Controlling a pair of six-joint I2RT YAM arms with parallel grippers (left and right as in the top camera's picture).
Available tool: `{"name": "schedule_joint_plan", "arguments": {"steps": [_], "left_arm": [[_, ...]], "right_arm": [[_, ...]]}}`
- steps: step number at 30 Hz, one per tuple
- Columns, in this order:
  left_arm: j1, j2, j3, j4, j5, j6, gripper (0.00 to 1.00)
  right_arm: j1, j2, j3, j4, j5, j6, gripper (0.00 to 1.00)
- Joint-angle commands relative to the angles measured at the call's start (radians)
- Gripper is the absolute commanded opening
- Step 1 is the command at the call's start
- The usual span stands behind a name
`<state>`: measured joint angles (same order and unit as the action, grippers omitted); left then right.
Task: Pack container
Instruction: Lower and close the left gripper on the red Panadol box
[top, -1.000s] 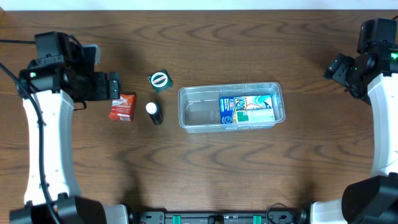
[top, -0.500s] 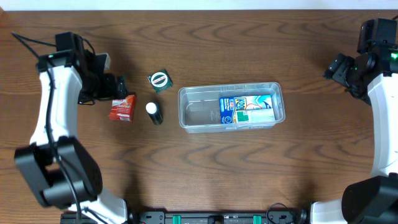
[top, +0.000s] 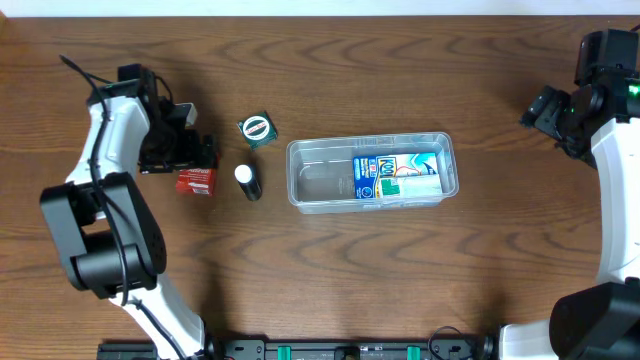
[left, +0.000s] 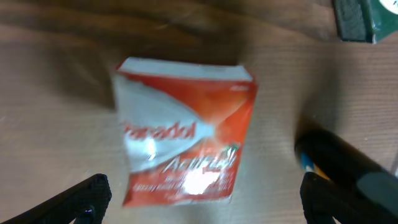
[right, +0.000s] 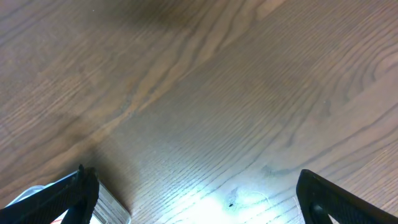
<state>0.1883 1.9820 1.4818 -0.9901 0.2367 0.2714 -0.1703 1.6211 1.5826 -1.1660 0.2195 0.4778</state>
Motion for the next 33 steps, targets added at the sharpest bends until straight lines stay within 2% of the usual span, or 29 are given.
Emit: {"name": "schedule_joint_plan", "arguments": {"steps": [1, 15, 33], "left_arm": [[-0.032, 0.013, 0.012, 0.014, -0.007, 0.032, 0.98], [-0.054, 0.040, 0.005, 0.056, -0.167, 0.032, 0.98], [-0.054, 0.040, -0.058, 0.099, -0.170, 0.031, 0.98]], "right_arm": [[-0.006, 0.001, 0.002, -0.001, 0.008, -0.004, 0.99], [-0.006, 0.001, 0.002, -0.001, 0.008, -0.004, 0.99], [-0.006, 0.001, 0.002, -0.001, 0.008, -0.004, 0.99]]}}
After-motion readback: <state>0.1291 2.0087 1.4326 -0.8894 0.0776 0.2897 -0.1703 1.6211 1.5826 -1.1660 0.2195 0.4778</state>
